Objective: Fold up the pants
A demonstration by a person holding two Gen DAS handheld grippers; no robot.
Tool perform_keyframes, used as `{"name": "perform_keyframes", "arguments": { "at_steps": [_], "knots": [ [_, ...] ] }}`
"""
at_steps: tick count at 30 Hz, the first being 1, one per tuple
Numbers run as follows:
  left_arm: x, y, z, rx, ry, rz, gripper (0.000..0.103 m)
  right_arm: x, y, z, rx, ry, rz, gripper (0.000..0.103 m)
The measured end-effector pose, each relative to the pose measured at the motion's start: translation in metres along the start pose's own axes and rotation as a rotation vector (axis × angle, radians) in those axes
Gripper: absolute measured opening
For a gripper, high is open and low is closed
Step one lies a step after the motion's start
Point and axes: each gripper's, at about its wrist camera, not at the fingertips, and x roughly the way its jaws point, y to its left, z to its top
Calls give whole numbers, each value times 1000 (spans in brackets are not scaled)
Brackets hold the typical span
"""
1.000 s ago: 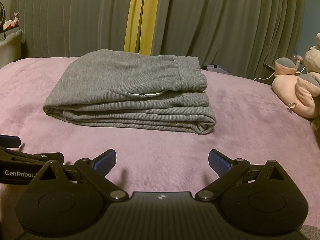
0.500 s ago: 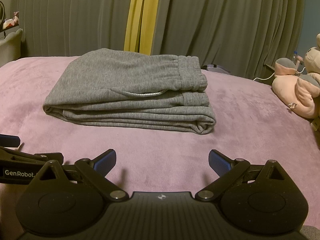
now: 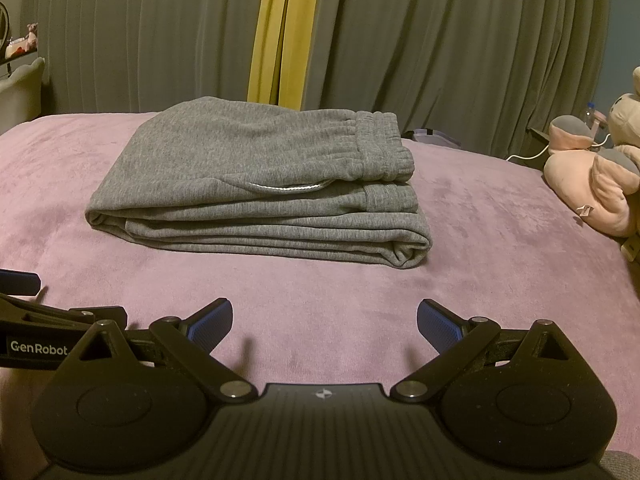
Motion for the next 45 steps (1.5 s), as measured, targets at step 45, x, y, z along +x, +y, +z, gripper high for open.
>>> {"name": "perform_keyframes", "arguments": {
  "at_steps": [45],
  "knots": [
    [2,-2,-3,7,11,-3,102,3,0,0,-17,9,0,99]
  ]
}}
